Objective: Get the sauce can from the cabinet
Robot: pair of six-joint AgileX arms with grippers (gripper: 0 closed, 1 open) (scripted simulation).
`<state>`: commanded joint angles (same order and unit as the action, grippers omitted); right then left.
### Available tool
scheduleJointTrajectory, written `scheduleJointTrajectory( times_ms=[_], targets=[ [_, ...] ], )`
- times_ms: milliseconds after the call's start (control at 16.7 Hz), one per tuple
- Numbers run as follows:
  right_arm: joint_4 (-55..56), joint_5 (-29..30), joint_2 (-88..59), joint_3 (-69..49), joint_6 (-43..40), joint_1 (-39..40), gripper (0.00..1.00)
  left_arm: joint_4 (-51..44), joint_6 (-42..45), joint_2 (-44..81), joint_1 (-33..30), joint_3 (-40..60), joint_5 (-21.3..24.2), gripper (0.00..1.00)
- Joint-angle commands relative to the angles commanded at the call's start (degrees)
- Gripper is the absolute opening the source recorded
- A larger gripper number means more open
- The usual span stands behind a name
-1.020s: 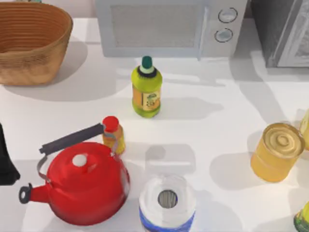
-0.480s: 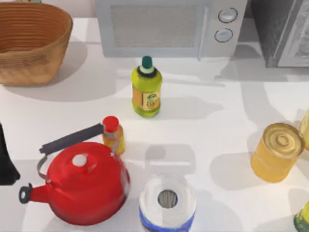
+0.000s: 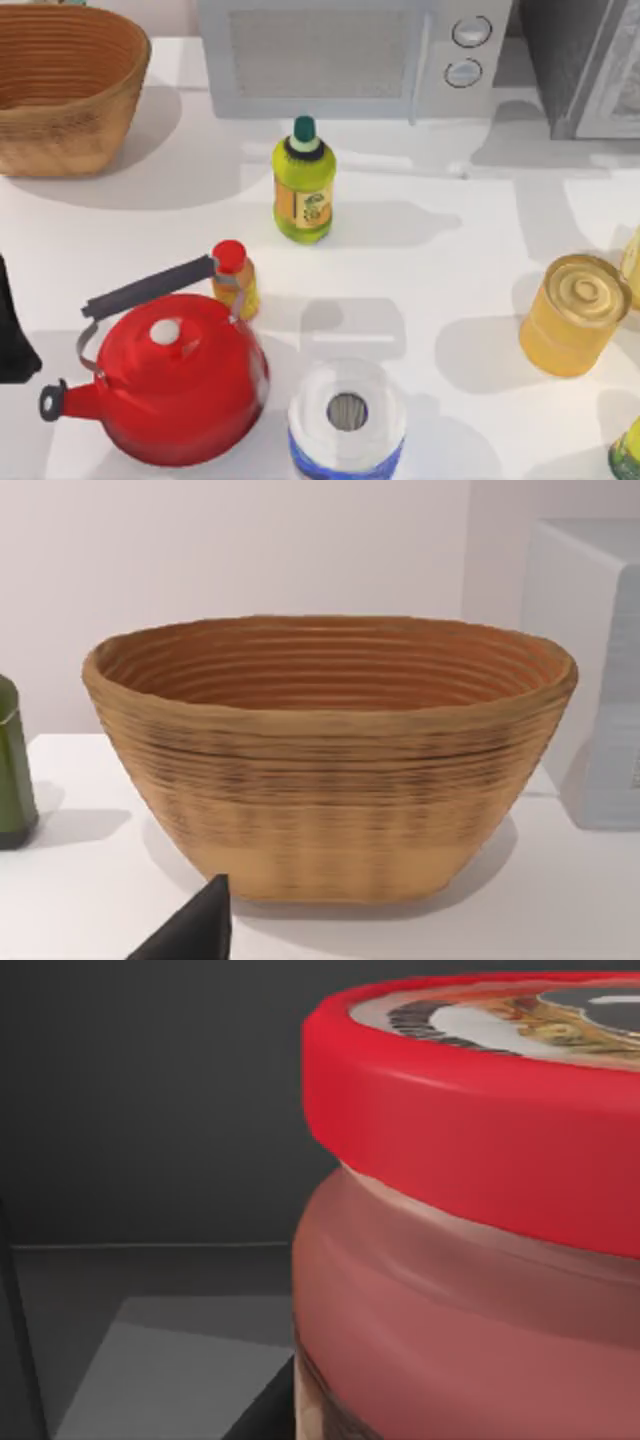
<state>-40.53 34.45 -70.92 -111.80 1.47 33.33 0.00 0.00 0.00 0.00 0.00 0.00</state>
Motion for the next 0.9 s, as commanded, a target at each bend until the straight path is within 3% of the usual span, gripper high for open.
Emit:
scheduleJointTrajectory(
  times_ms=[360,900],
  targets=[
    [9.42,-8.03,16.5,25.3,-0.56,-7.74,0.0,0.0,0.0,0.0,0.0,0.0,0.0,1.0],
    [28.8,-24.5,50.4,84.79,-1.15,-23.69,0.0,0.0,0.0,0.0,0.0,0.0,0.0,1.0]
  ],
)
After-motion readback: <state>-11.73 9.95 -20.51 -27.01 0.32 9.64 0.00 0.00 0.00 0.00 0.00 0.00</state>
